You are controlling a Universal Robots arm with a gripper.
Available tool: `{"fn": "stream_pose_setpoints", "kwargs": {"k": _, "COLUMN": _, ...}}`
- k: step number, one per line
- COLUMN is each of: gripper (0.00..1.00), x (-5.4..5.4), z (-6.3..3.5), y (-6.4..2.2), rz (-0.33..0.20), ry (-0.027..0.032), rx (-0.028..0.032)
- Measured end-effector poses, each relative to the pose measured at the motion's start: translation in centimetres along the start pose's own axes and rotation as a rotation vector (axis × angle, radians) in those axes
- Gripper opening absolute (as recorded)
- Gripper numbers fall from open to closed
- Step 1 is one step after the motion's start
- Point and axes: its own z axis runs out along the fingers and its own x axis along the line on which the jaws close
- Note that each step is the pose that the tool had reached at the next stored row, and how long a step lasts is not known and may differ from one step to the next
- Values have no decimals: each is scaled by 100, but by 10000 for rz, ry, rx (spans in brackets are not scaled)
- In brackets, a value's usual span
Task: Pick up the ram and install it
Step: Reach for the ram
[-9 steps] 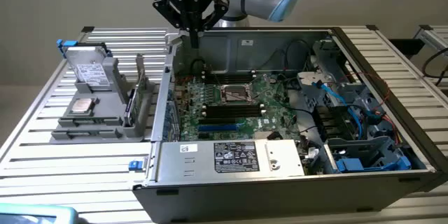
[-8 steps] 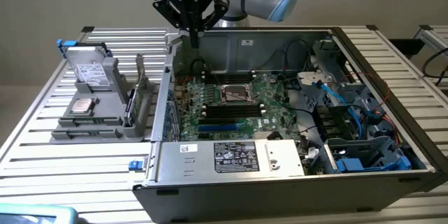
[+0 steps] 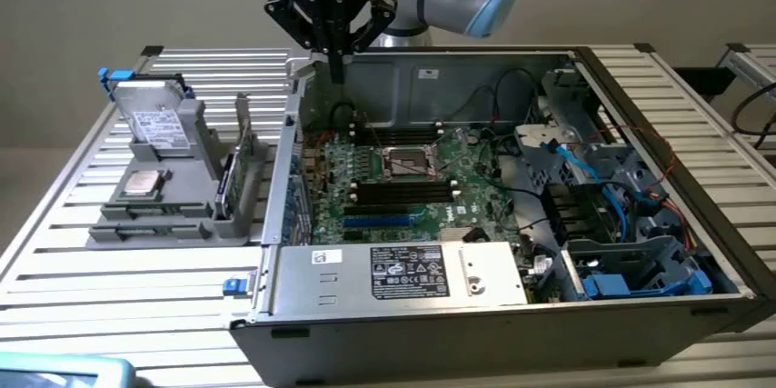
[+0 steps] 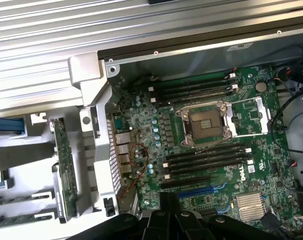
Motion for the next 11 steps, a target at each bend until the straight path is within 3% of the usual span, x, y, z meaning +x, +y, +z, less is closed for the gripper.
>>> {"fn": "stream_pose_setpoints", "kwargs": {"k": 6, "gripper": 11, "x": 2, "z": 0, "y": 0, "rz": 14, "ry": -1, "rx": -2}}
{"fn": "stream_pose_setpoints", "kwargs": {"k": 11, "gripper": 11, "x": 157, "z": -5, "y": -30, "rz": -9, "ry": -15, "rx": -4}}
